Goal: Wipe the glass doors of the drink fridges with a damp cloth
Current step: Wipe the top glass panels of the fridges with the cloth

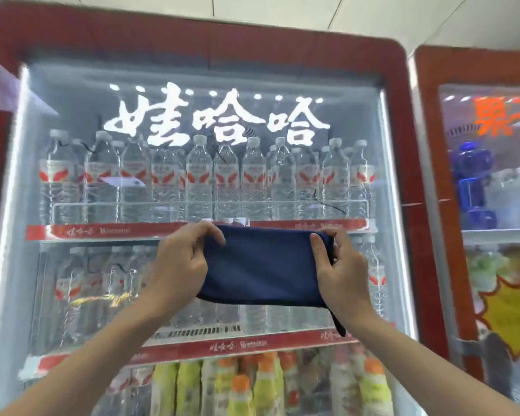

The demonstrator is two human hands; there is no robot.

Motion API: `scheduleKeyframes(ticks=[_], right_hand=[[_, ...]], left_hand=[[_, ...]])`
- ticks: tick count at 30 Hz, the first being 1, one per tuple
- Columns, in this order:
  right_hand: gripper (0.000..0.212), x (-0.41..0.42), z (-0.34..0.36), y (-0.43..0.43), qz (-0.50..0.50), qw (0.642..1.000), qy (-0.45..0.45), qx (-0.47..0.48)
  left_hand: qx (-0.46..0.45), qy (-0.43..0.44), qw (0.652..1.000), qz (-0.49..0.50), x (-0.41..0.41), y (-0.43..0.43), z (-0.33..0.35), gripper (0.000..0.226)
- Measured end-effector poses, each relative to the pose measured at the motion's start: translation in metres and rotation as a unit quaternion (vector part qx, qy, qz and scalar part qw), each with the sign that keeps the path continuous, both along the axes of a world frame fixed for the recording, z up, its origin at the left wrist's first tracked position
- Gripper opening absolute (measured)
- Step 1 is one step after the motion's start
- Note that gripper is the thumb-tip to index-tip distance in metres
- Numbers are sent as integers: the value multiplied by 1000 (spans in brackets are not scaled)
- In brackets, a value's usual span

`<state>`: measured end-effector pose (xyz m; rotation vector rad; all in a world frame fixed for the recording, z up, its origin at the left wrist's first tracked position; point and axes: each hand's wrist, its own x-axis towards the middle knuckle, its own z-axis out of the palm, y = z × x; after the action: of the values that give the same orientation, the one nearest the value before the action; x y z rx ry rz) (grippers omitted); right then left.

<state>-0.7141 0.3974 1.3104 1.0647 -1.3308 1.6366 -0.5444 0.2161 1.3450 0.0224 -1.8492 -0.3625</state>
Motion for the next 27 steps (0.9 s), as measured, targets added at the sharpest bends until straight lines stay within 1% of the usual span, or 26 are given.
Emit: scheduleKeyframes(ticks=[2, 5, 9, 12, 16, 20, 23, 24, 27], right_hand=[[13, -9, 19, 5, -7, 1000, 8, -15], [16, -23, 45, 16, -17, 999, 23, -20], [8, -53, 75, 33, -43, 997, 51, -29], [7, -80, 99, 42, -54, 995, 73, -30], [17, -115, 130, 57, -57, 992, 101, -41], [5, -153, 157, 75, -65, 990, 114, -44], [30, -174, 172, 90, -48, 990, 126, -48], [34, -181, 178, 94, -44, 990, 128, -47], [33, -203, 198, 105, -74, 987, 135, -52]], left_hand=[[-14, 7, 1000, -6, -13, 4, 18, 50], [-38, 9, 999, -12, -32, 12, 40, 47], [-101, -2, 995, -5, -55, 27, 65, 26], [-129, 3, 992, 16, -77, 35, 83, 31], [-144, 22, 988, 52, -110, 50, 110, 35], [-159, 42, 984, 71, -144, 67, 135, 35], [-184, 54, 978, 84, -168, 78, 154, 35], [-197, 57, 974, 92, -175, 81, 160, 36], [-236, 71, 962, 118, -193, 92, 183, 41]])
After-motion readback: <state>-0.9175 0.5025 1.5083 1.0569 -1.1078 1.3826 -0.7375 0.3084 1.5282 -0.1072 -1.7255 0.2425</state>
